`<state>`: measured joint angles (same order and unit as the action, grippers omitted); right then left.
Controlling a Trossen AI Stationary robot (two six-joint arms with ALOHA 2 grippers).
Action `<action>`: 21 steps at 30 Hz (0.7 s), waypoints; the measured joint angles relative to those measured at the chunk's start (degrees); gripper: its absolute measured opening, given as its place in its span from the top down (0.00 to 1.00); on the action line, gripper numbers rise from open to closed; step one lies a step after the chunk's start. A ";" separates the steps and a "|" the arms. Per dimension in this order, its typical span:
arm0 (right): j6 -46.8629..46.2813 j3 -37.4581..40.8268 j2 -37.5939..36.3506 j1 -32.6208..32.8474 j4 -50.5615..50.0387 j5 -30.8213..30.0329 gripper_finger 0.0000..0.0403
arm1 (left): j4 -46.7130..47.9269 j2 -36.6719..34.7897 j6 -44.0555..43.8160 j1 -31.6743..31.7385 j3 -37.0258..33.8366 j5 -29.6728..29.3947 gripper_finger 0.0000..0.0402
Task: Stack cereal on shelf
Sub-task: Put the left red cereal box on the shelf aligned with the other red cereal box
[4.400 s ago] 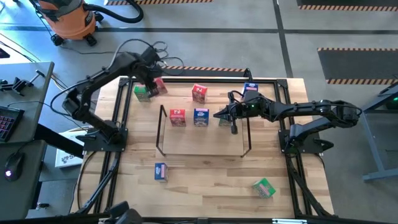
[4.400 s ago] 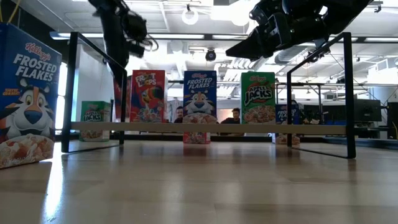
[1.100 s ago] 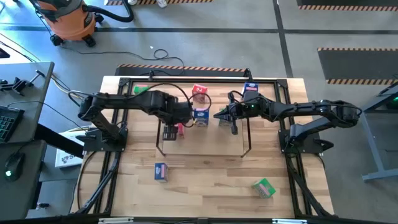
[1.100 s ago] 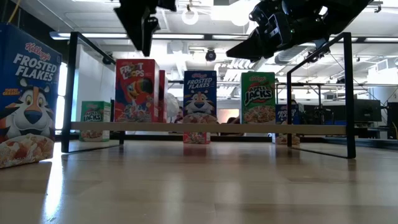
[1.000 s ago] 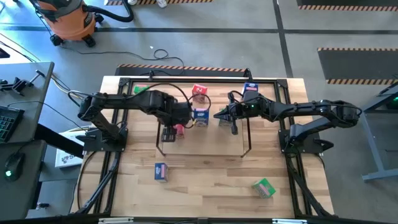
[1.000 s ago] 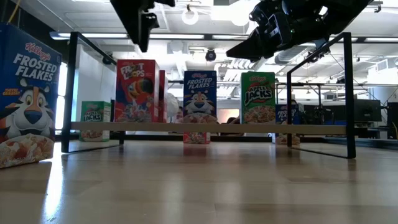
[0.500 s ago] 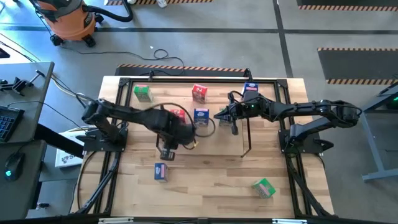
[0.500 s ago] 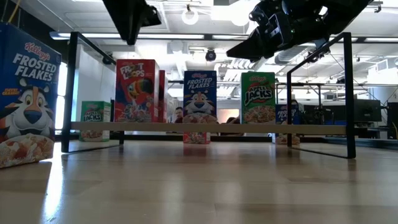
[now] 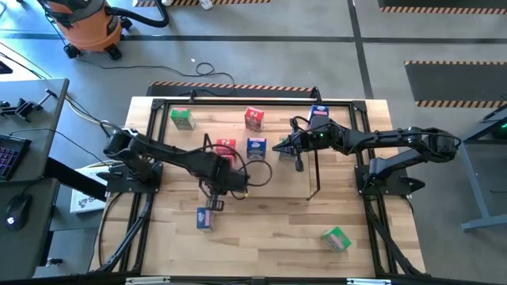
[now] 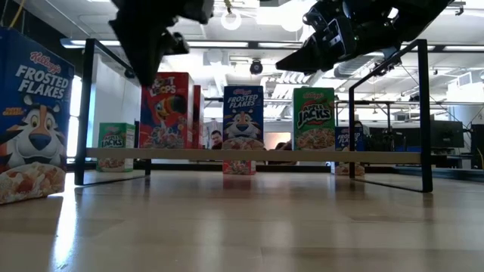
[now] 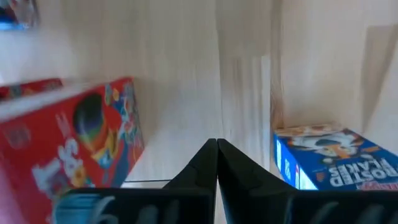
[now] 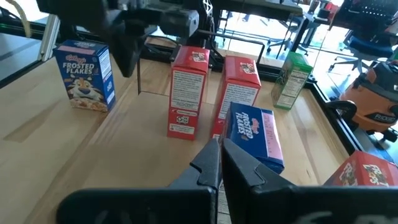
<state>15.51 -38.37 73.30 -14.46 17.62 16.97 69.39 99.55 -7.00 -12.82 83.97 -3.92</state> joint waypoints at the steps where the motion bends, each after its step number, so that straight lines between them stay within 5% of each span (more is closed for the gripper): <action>1: 0.00 0.00 0.00 -0.01 -0.07 0.00 1.00 | -0.83 -0.91 -0.97 0.06 -1.48 -0.47 1.00; 11: -0.31 0.00 0.00 0.01 -1.06 -0.02 1.00 | -4.23 -3.94 -4.44 1.23 -10.68 -6.84 1.00; 21: -0.44 0.00 0.00 0.01 -1.06 -0.02 1.00 | -6.74 -3.94 -4.40 3.11 -11.29 -8.84 1.00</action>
<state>15.07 -38.37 73.30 -14.46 16.56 16.95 62.65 95.61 -11.40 -9.71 72.69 -12.76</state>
